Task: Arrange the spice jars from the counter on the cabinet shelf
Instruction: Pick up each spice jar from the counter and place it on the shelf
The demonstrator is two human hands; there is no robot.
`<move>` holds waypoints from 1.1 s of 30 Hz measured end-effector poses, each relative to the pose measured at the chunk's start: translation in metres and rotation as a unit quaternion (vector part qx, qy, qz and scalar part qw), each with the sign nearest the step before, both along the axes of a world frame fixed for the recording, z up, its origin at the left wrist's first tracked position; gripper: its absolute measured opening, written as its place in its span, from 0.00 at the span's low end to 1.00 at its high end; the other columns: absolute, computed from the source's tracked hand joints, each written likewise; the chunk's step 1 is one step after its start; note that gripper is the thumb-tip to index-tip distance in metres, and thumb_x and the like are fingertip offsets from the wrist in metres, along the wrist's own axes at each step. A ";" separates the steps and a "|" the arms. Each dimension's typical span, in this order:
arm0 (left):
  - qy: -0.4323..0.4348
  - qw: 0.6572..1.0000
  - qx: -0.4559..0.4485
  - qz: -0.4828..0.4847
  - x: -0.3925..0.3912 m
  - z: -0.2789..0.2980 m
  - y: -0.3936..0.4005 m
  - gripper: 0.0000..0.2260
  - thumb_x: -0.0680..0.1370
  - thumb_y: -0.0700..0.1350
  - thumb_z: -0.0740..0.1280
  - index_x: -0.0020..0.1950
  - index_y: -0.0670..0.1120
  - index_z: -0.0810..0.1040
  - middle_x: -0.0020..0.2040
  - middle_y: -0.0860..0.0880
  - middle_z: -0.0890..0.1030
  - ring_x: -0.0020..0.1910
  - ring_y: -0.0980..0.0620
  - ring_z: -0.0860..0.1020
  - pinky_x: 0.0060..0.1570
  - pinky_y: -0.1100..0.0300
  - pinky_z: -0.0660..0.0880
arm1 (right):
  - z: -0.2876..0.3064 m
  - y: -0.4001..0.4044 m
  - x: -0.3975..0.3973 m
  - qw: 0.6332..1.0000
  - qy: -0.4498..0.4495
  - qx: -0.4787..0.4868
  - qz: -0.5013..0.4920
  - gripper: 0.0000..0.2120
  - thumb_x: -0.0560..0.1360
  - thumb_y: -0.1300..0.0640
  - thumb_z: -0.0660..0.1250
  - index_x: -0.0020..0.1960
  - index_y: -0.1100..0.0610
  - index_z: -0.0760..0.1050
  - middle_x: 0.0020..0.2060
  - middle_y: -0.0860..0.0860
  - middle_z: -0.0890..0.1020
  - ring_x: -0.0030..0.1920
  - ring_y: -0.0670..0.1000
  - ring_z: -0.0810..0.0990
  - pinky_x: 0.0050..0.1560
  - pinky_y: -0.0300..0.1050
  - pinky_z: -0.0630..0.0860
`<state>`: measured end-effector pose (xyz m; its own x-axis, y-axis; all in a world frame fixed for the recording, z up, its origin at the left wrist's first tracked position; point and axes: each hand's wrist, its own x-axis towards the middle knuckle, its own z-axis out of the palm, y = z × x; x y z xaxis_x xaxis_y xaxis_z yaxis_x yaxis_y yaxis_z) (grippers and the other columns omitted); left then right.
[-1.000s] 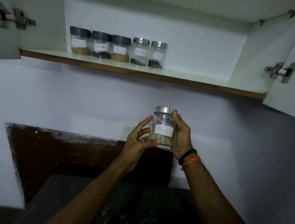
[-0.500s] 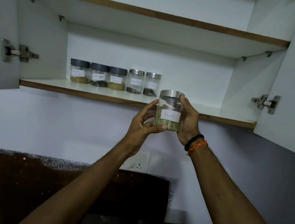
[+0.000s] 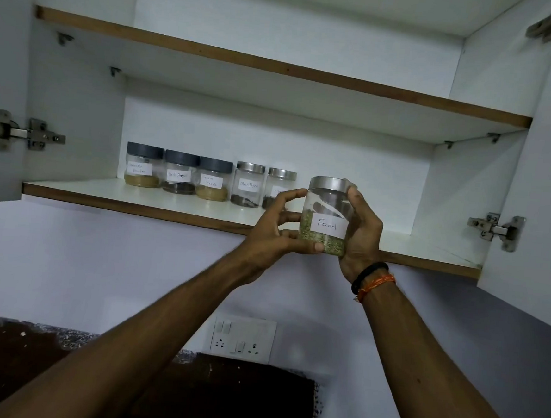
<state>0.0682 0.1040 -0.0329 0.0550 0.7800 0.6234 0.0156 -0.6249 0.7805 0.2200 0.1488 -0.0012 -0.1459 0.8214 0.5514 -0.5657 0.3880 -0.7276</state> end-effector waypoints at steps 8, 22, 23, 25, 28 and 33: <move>0.031 0.996 -0.086 0.003 0.006 0.048 0.005 0.24 0.73 0.59 0.74 0.62 0.49 0.71 0.58 0.44 0.82 0.52 0.46 0.84 0.45 0.51 0.83 | 0.008 0.007 0.010 0.999 0.008 0.032 -0.003 0.25 0.77 0.50 0.65 0.71 0.58 0.69 0.65 0.62 0.77 0.64 0.65 0.76 0.65 0.66 0.72; 0.164 0.982 -0.095 0.023 0.015 0.088 0.011 0.26 0.74 0.60 0.72 0.66 0.47 0.76 0.54 0.46 0.84 0.50 0.45 0.85 0.40 0.56 0.82 | 0.012 0.012 0.019 0.997 -0.018 0.069 -0.042 0.26 0.76 0.47 0.64 0.72 0.54 0.70 0.62 0.53 0.80 0.57 0.52 0.83 0.51 0.48 0.80; 0.168 0.981 -0.094 0.026 0.015 0.089 0.012 0.26 0.74 0.60 0.72 0.67 0.47 0.76 0.55 0.45 0.84 0.50 0.44 0.84 0.40 0.56 0.82 | 0.013 0.012 0.019 0.997 -0.019 0.069 -0.041 0.26 0.75 0.47 0.64 0.72 0.54 0.70 0.63 0.53 0.79 0.58 0.53 0.82 0.52 0.49 0.80; 0.174 0.980 -0.087 0.033 0.015 0.090 0.014 0.25 0.75 0.59 0.72 0.66 0.47 0.77 0.55 0.44 0.84 0.51 0.43 0.84 0.40 0.57 0.81 | 0.013 0.012 0.018 0.997 -0.015 0.070 -0.031 0.27 0.75 0.46 0.65 0.71 0.54 0.71 0.64 0.55 0.79 0.60 0.57 0.80 0.56 0.53 0.79; 0.169 0.982 -0.074 0.052 0.016 0.092 0.019 0.22 0.74 0.58 0.73 0.62 0.46 0.79 0.54 0.44 0.83 0.50 0.43 0.84 0.40 0.57 0.80 | 0.013 0.015 0.018 0.998 -0.010 0.067 -0.018 0.26 0.74 0.46 0.65 0.70 0.54 0.71 0.64 0.57 0.78 0.62 0.60 0.78 0.63 0.61 0.75; 0.153 0.983 -0.062 0.084 0.016 0.093 0.032 0.21 0.72 0.56 0.75 0.58 0.44 0.80 0.52 0.42 0.84 0.49 0.42 0.85 0.40 0.55 0.82 | 0.013 0.023 0.018 0.997 -0.018 0.071 -0.009 0.23 0.78 0.42 0.61 0.68 0.54 0.74 0.62 0.57 0.81 0.61 0.60 0.80 0.60 0.61 0.77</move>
